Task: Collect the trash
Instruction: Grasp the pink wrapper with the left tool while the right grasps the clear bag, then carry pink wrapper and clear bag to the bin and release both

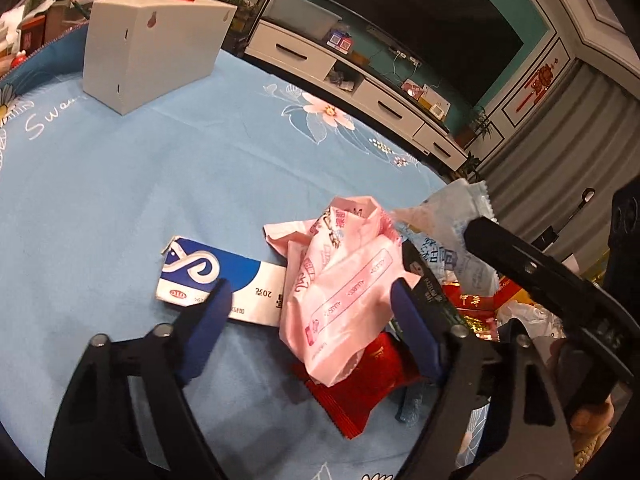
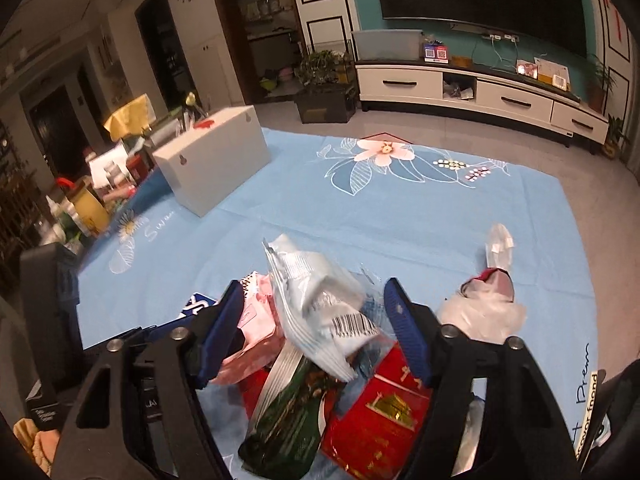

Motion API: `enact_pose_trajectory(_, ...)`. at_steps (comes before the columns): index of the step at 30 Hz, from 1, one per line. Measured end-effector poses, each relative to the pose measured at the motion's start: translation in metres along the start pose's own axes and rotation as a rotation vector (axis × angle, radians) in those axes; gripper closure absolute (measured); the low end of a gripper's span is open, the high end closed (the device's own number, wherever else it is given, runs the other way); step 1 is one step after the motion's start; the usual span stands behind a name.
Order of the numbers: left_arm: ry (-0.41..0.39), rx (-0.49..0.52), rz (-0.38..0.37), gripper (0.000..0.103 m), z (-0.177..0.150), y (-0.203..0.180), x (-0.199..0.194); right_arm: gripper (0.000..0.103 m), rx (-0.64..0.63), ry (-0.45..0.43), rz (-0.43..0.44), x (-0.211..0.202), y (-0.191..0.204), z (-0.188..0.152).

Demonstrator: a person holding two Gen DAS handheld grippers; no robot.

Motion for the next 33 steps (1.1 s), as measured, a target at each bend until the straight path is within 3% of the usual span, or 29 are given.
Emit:
enact_pose_trajectory(1, 0.004, 0.002, -0.003, 0.037, -0.001, 0.000, 0.001, 0.054, -0.007, 0.015, -0.001, 0.004, 0.000, -0.001)
enact_pose_trajectory(4, 0.007, 0.011, -0.005, 0.060, -0.003, -0.001, 0.002, 0.066, -0.007, 0.038, -0.028, 0.007, -0.003, -0.004)
enact_pose_trajectory(6, 0.010, 0.016, -0.008, 0.084, -0.005, -0.002, 0.001, 0.071, 0.006, 0.035, -0.031, 0.004, -0.006, -0.006)
enact_pose_trajectory(9, -0.004, 0.015, -0.028, 0.092, -0.008, -0.004, -0.003, 0.080, 0.016, 0.011, -0.048, -0.004, -0.010, -0.007)
enact_pose_trajectory(15, -0.068, 0.042, -0.057, 0.096, -0.004, -0.016, -0.023, 0.084, 0.072, -0.092, -0.064, -0.038, -0.022, -0.002)
enact_pose_trajectory(21, -0.154, 0.090, -0.072, 0.096, -0.004, -0.031, -0.064, 0.084, 0.135, -0.211, 0.007, -0.093, -0.032, 0.000)
enact_pose_trajectory(28, -0.223, 0.162, -0.124, 0.096, -0.012, -0.061, -0.111, 0.084, 0.150, -0.281, 0.040, -0.152, -0.030, -0.015)
enact_pose_trajectory(33, -0.222, 0.219, -0.181, 0.096, -0.028, -0.090, -0.133, 0.084, 0.165, -0.314, 0.033, -0.190, -0.032, -0.036)
Point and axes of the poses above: each gripper's, at about its wrist camera, not at the fingertips, and x roughly the way its jaws point, y to its left, z to its top, the point moved 5 cm from there along x, roughly the way its jaws point, and after that the axes turned 4 degrees about z, right-handed, at the moved point
